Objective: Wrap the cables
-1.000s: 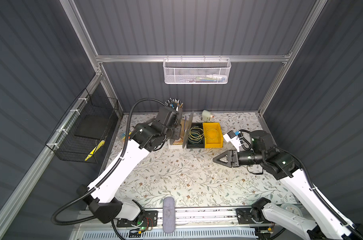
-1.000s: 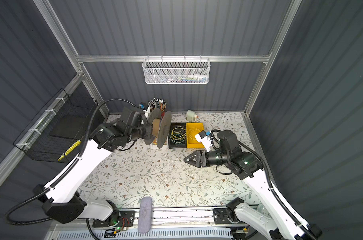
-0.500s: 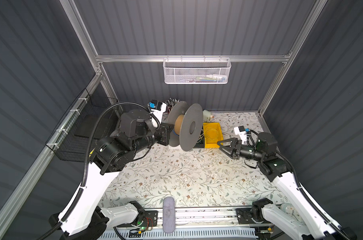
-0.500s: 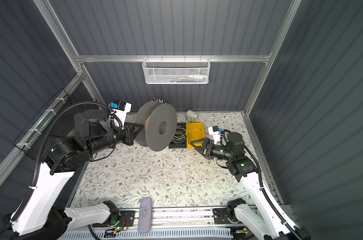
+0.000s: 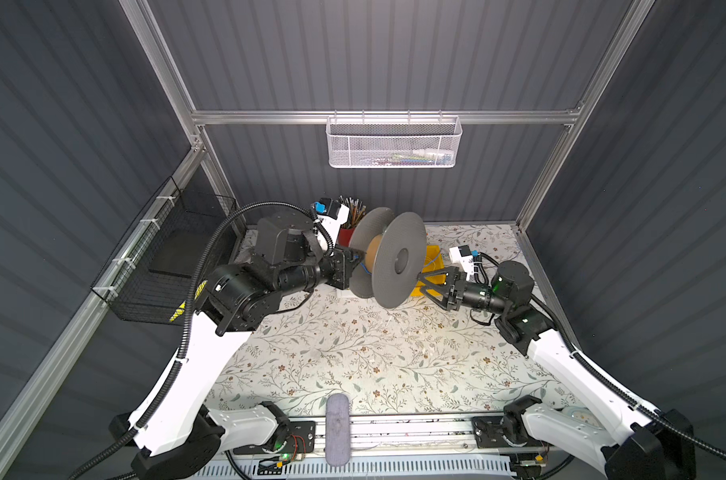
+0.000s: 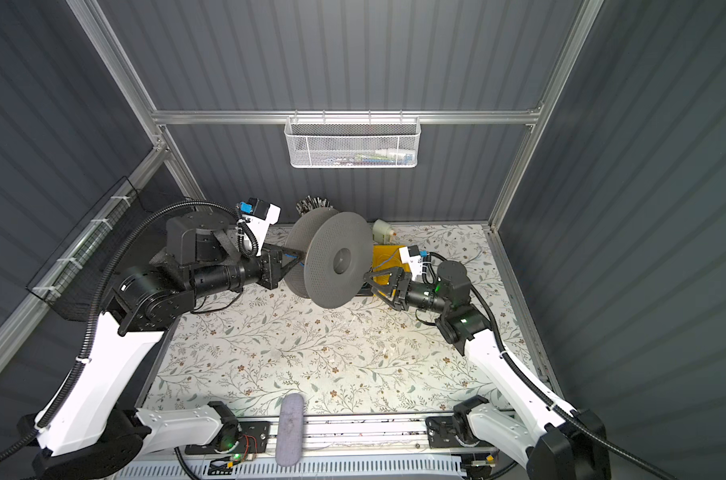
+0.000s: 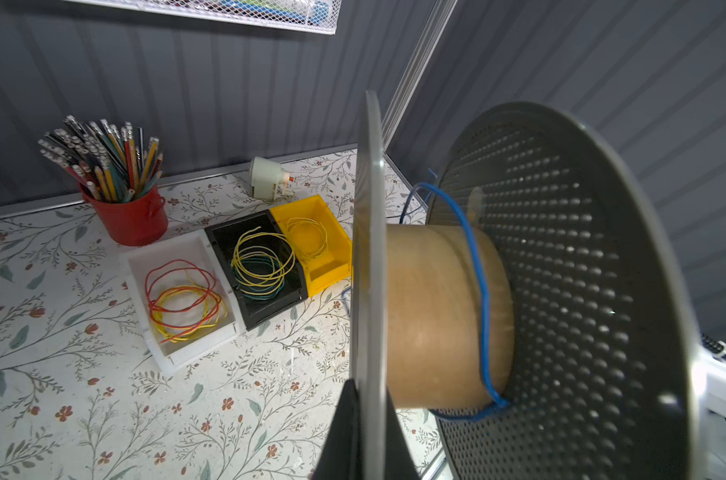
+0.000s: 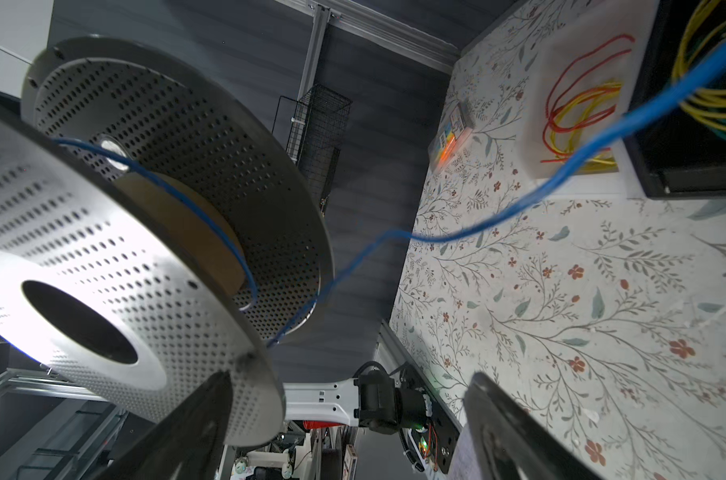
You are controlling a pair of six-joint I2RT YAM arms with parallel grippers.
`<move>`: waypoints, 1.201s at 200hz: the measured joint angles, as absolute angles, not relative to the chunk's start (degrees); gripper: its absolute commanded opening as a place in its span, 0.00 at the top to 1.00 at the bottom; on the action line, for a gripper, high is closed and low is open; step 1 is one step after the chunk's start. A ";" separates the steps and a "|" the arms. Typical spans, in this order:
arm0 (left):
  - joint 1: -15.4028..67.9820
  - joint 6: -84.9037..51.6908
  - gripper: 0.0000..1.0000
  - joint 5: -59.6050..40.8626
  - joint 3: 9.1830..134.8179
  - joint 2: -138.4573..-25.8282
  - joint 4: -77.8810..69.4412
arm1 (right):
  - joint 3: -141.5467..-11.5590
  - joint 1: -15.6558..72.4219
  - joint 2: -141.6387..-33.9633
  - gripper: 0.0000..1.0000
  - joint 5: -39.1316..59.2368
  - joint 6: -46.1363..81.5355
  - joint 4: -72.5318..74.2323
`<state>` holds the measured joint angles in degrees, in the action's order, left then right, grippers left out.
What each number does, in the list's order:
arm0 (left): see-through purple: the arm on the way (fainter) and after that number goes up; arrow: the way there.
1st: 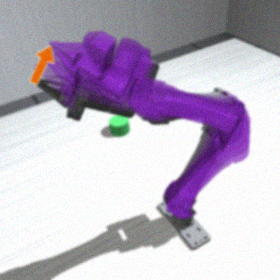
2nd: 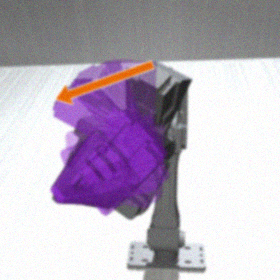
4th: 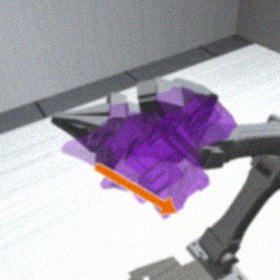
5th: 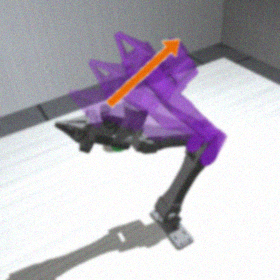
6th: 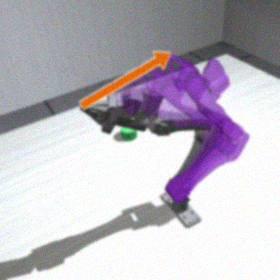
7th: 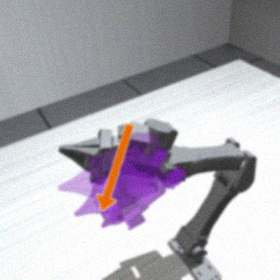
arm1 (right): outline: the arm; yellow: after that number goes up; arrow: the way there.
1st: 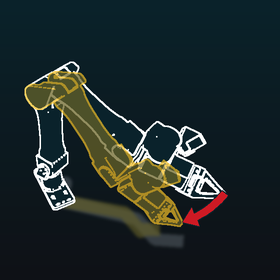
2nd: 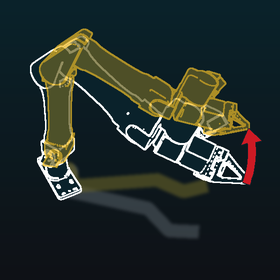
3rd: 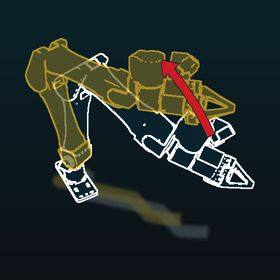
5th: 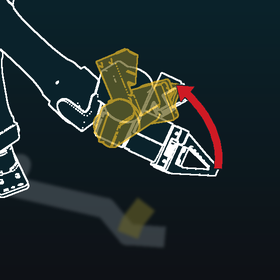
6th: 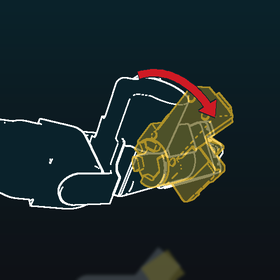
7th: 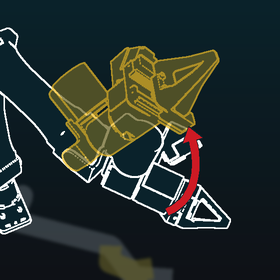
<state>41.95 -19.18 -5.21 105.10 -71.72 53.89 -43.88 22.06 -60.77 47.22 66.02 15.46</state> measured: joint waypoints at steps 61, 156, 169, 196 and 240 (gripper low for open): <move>41.17 -19.16 1.00 -3.77 105.10 -71.90 54.00 | -43.86 22.11 -68.84 0.12 45.56 66.08 22.85; 42.02 -19.79 1.00 -10.59 104.95 -69.60 52.95 | -43.51 18.98 -73.65 0.15 38.37 66.67 25.61; 42.02 -19.79 1.00 -10.79 104.92 -69.06 53.43 | -43.51 18.33 -74.06 0.15 37.76 66.65 25.69; 42.02 -19.79 1.00 -10.85 104.71 -67.88 54.54 | -42.78 17.02 -73.78 0.16 35.70 66.65 25.58; 42.02 -19.77 1.00 -11.05 104.33 -66.35 55.61 | -39.35 12.93 -71.09 0.15 32.86 66.70 24.73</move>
